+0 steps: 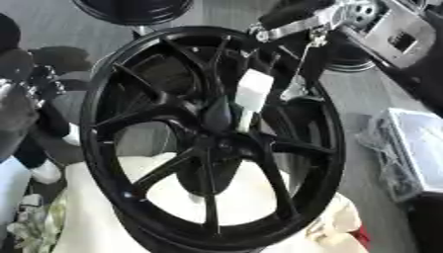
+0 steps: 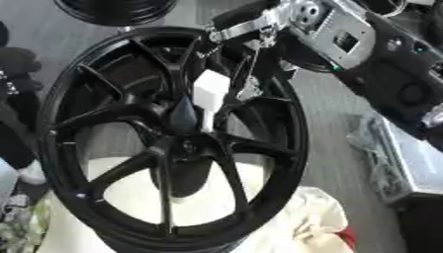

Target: Pull the pin out of the wheel hub.

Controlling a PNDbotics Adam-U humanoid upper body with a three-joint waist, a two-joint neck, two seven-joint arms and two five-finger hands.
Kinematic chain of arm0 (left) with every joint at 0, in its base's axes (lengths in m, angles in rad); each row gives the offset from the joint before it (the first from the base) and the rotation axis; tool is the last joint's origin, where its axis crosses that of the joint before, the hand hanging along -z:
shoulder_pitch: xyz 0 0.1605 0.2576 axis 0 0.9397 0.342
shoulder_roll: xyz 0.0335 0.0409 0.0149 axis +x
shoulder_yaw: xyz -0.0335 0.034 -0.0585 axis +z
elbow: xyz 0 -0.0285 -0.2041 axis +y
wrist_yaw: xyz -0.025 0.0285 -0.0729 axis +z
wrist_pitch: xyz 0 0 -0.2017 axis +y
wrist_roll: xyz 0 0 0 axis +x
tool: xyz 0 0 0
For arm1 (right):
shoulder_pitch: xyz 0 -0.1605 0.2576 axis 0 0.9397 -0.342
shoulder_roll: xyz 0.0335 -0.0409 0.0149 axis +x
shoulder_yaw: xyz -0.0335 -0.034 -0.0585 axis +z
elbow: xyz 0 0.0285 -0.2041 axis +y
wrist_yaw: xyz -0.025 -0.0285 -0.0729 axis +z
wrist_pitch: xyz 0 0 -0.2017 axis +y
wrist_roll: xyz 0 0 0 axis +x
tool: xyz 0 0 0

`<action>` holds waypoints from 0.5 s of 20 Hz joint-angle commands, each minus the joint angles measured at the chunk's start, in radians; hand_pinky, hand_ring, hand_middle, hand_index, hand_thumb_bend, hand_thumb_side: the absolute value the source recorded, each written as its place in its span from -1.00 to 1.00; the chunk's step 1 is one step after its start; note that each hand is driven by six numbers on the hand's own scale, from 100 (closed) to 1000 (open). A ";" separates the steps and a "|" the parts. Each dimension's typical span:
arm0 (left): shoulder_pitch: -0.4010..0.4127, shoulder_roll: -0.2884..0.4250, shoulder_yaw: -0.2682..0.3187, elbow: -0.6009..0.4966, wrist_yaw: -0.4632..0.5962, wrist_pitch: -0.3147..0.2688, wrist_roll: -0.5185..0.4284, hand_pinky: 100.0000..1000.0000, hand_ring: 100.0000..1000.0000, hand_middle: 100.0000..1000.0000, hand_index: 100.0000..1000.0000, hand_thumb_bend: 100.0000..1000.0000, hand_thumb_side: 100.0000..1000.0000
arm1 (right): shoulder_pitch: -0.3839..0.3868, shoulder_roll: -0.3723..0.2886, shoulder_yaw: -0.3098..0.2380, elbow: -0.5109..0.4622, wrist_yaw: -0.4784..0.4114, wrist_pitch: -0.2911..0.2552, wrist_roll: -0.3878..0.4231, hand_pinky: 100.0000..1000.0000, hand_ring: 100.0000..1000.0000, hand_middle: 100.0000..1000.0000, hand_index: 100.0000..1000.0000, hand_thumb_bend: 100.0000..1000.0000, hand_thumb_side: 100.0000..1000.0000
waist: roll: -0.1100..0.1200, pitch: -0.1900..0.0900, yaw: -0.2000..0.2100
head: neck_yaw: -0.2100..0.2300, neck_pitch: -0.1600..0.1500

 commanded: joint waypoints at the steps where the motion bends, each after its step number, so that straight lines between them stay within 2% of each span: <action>1: -0.013 0.011 0.003 -0.017 -0.001 0.000 -0.002 0.60 0.73 0.56 0.47 -0.74 0.56 | -0.021 -0.016 -0.021 -0.001 -0.012 -0.005 -0.021 0.35 -0.05 -0.57 -0.36 -0.64 -0.96 | 0.008 -0.018 -0.001 | 0.001 -0.006; 5: -0.013 0.011 0.003 -0.016 0.000 0.002 -0.003 0.60 0.73 0.56 0.47 -0.74 0.57 | -0.018 -0.025 -0.030 -0.004 -0.010 0.010 -0.044 0.31 -0.08 -0.65 -0.46 -0.53 -0.86 | 0.007 -0.019 -0.001 | 0.002 -0.004; 10: -0.012 0.012 0.003 -0.017 0.000 0.002 -0.003 0.60 0.73 0.56 0.48 -0.74 0.57 | -0.007 -0.057 -0.058 -0.037 0.005 0.003 -0.056 0.32 -0.08 -0.66 -0.48 -0.42 -0.78 | 0.007 -0.021 -0.003 | 0.004 -0.004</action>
